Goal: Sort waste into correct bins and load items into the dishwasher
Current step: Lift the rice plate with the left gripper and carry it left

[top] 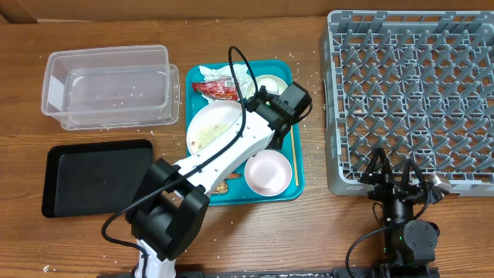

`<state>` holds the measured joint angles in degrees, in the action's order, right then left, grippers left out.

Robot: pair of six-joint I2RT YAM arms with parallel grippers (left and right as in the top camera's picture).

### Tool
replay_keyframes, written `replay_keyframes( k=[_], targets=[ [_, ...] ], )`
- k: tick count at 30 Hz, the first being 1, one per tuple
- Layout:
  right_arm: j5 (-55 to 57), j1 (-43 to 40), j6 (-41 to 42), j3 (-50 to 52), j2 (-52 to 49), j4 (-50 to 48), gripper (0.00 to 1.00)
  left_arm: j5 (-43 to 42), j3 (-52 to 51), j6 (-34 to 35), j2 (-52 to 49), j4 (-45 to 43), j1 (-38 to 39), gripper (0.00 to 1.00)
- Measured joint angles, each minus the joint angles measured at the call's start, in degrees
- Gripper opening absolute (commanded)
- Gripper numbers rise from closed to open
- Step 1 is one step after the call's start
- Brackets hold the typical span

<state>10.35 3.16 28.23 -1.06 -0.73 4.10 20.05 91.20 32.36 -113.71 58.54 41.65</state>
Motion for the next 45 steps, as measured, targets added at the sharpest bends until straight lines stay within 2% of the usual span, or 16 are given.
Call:
replay_keyframes(
  k=[9, 15, 22, 35, 45],
  targets=[
    [0.00, -0.02, 0.00, 0.00, 0.00, -0.02, 1.00, 0.42, 7.37, 2.38, 0.00, 10.86, 0.00, 0.04],
    [0.00, -0.02, 0.02, 0.00, 0.00, -0.02, 1.00, 1.53, 10.56, 7.87, 0.02, 20.68, -0.02, 0.04],
    [0.00, -0.02, 0.00, 0.00, 0.00, 0.00, 1.00, 2.10, 10.67, 12.07, 1.62, 24.41, -2.21, 0.04],
    [0.00, 0.00, -0.02, 0.00, 0.00, 0.00, 1.00, 2.29, 10.86, 14.25, 16.06, 30.49, -14.93, 0.04],
    [0.00, 0.00, 0.02, 0.00, 0.00, 0.00, 1.00, 2.03, 10.88, 14.25, 17.66, 34.27, -22.51, 0.04]
  ],
)
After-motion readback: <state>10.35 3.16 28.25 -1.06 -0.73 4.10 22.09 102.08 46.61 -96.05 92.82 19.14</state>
